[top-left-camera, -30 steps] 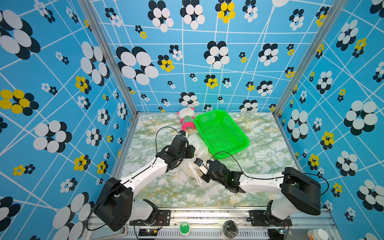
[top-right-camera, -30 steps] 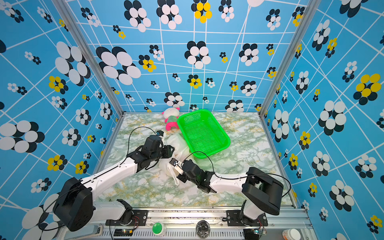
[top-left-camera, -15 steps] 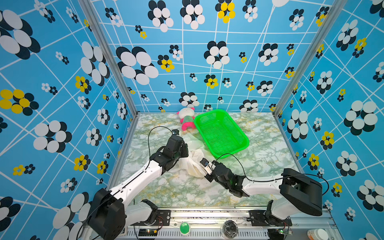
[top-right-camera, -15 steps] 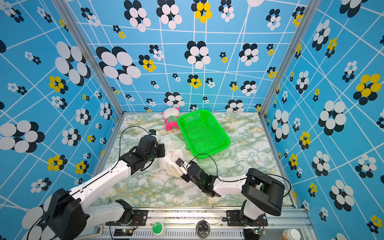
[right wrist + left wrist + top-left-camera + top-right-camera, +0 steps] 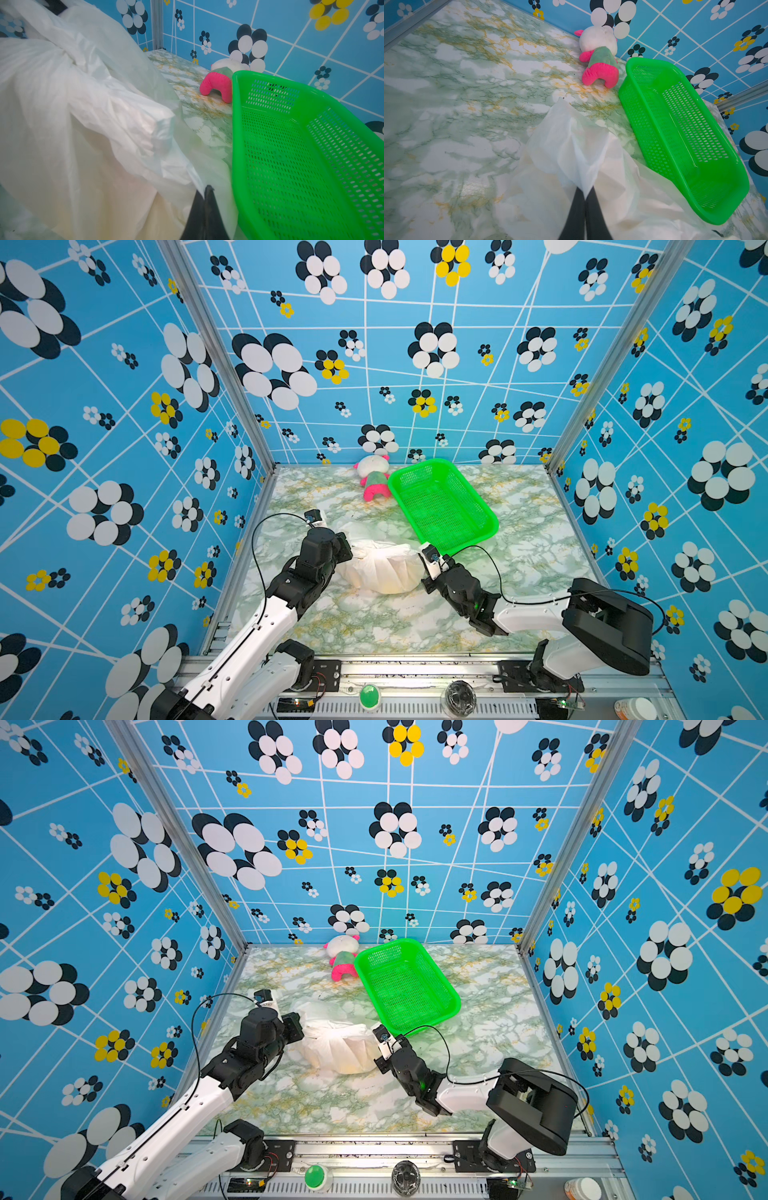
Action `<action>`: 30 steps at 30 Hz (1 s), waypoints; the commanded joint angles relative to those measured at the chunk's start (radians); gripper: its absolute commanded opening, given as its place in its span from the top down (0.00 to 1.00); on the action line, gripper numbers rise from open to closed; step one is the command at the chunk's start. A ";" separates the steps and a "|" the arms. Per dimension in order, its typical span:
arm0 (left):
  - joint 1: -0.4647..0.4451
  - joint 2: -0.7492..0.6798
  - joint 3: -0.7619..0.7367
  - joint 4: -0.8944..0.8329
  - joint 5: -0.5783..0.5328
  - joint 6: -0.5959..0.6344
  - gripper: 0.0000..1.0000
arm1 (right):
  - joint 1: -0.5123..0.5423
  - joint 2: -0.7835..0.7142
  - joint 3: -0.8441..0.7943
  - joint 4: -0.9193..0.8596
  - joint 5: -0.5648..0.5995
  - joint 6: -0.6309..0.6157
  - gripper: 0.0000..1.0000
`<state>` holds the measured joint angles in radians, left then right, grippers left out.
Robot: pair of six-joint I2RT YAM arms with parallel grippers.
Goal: Untie the knot of the plastic bag and take out the fruit
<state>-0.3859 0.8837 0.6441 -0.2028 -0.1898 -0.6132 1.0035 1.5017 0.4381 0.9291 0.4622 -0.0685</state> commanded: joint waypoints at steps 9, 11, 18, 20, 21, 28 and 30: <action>0.192 0.002 -0.046 0.032 0.144 -0.110 1.00 | -0.037 -0.026 -0.085 0.155 0.092 0.068 1.00; 0.210 0.002 -0.050 0.033 0.164 -0.116 1.00 | -0.042 -0.027 -0.092 0.159 0.093 0.074 1.00; 0.232 0.012 -0.050 0.023 0.184 -0.129 1.00 | -0.082 -0.039 -0.142 0.229 0.119 0.140 1.00; 0.259 0.017 -0.058 0.033 0.218 -0.143 1.00 | -0.116 -0.049 -0.171 0.249 0.121 0.187 1.00; 0.270 0.020 -0.062 0.039 0.233 -0.150 1.00 | -0.130 -0.053 -0.182 0.259 0.122 0.208 1.00; 0.346 0.029 -0.077 0.052 0.323 -0.181 1.00 | -0.169 -0.059 -0.212 0.285 0.108 0.254 1.00; 0.360 0.027 -0.081 0.054 0.339 -0.189 1.00 | -0.169 -0.054 -0.218 0.304 0.100 0.255 1.00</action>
<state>-0.1081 0.9150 0.5785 -0.1516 0.3172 -0.7948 0.8997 1.4601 0.2665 1.2156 0.3538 0.1513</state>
